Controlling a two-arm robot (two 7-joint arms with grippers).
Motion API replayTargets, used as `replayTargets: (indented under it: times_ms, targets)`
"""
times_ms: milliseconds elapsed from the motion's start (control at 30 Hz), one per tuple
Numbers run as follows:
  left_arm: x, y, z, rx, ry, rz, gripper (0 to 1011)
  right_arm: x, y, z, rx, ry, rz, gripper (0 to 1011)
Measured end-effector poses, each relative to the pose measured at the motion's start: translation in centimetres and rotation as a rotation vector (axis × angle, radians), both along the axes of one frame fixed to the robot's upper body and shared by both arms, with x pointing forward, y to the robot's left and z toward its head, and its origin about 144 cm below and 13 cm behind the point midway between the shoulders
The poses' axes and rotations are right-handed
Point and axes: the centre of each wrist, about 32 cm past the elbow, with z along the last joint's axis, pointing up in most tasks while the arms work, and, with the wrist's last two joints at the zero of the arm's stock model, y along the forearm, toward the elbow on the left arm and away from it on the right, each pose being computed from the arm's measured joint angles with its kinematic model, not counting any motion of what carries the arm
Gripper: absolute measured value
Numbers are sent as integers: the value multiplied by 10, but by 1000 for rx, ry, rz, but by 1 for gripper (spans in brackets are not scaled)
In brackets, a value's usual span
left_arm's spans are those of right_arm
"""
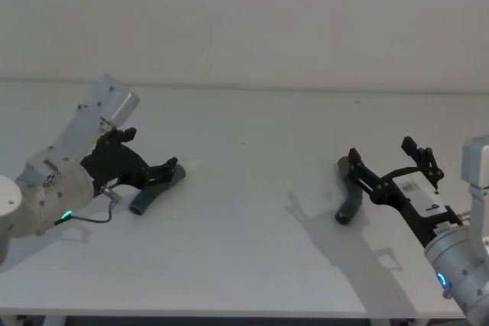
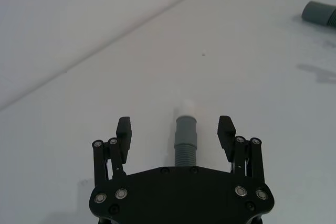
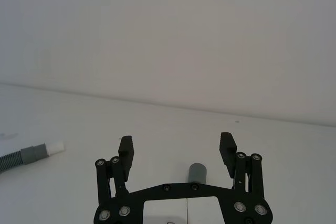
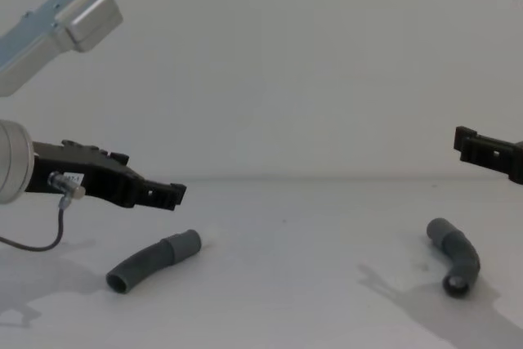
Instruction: Use both hands to pick up one end of the pipe from the table, align the ends, and insert them.
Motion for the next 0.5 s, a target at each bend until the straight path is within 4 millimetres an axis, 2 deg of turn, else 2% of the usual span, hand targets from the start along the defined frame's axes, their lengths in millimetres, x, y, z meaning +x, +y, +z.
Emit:
replayTargets:
  times_ms: [500]
  targets:
    - [17,1,2,33,95,-15,1000,0,0,0,0,0,0,1010]
